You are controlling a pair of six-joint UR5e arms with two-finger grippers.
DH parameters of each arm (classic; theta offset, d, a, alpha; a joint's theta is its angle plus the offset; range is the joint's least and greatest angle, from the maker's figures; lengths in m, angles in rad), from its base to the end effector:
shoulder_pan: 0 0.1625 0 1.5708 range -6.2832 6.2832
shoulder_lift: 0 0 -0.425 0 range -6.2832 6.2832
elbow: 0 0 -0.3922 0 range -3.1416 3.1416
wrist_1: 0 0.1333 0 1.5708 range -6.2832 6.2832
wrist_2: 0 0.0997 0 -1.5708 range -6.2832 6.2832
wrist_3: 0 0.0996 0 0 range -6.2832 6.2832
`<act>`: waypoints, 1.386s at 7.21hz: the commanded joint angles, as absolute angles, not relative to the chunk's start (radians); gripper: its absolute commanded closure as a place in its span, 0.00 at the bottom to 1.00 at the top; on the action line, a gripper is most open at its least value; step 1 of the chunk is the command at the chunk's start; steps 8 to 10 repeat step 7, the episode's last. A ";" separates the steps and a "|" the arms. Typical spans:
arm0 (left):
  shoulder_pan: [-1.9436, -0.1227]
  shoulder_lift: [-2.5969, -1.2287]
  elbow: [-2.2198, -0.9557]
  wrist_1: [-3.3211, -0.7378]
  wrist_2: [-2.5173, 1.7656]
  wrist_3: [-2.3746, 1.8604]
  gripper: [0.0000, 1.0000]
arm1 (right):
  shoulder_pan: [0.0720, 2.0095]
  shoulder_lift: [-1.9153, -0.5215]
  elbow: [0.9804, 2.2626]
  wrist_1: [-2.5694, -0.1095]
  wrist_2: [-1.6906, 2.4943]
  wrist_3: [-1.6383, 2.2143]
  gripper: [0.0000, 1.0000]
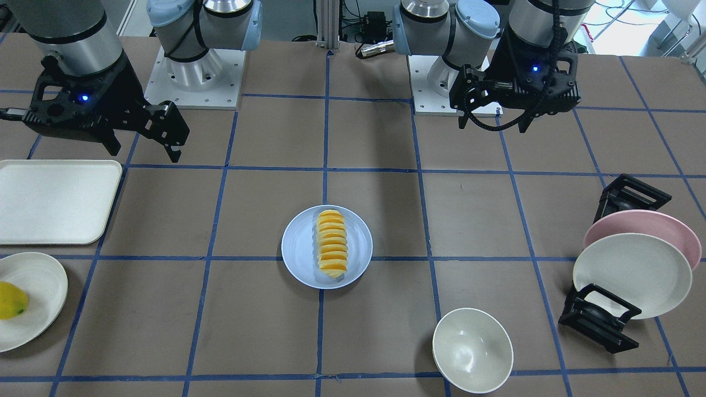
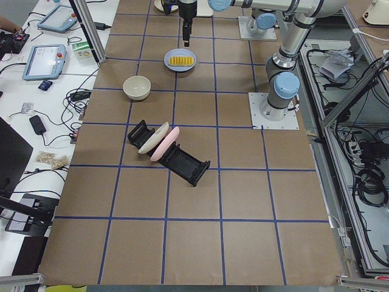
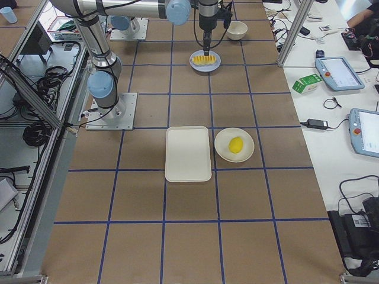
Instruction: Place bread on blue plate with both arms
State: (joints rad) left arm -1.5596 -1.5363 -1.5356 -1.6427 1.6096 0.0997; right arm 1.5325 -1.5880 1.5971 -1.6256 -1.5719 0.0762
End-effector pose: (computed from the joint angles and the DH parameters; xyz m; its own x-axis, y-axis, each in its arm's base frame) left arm -0.1241 -0.4775 0.5148 -0.9953 0.0885 -0.0384 0.0883 0.9961 0.0061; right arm 0.1144 -0.4938 0.4889 -0.9935 0.1142 -0.0024 0.1142 0.9924 -0.0456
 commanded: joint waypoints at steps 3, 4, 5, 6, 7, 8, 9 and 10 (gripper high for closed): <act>-1.559 -1.536 -1.532 -1.640 1.609 0.100 0.00 | 1.562 -1.614 1.601 -1.589 -1.557 0.063 0.00; -1.559 -1.536 -1.534 -1.640 1.609 0.100 0.00 | 1.562 -1.615 1.600 -1.591 -1.557 0.061 0.00; -1.557 -1.536 -1.534 -1.640 1.611 0.100 0.00 | 1.560 -1.615 1.598 -1.591 -1.557 0.061 0.00; -1.555 -1.537 -1.535 -1.640 1.611 0.100 0.00 | 1.560 -1.615 1.600 -1.591 -1.559 0.063 0.00; -1.555 -1.536 -1.536 -1.640 1.609 0.100 0.00 | 1.562 -1.615 1.600 -1.592 -1.555 0.063 0.00; -1.555 -1.536 -1.536 -1.640 1.609 0.100 0.00 | 1.562 -1.615 1.600 -1.592 -1.555 0.063 0.00; -1.555 -1.536 -1.536 -1.640 1.609 0.100 0.00 | 1.562 -1.615 1.600 -1.592 -1.555 0.063 0.00; -1.555 -1.536 -1.536 -1.640 1.609 0.100 0.00 | 1.562 -1.615 1.600 -1.592 -1.555 0.063 0.00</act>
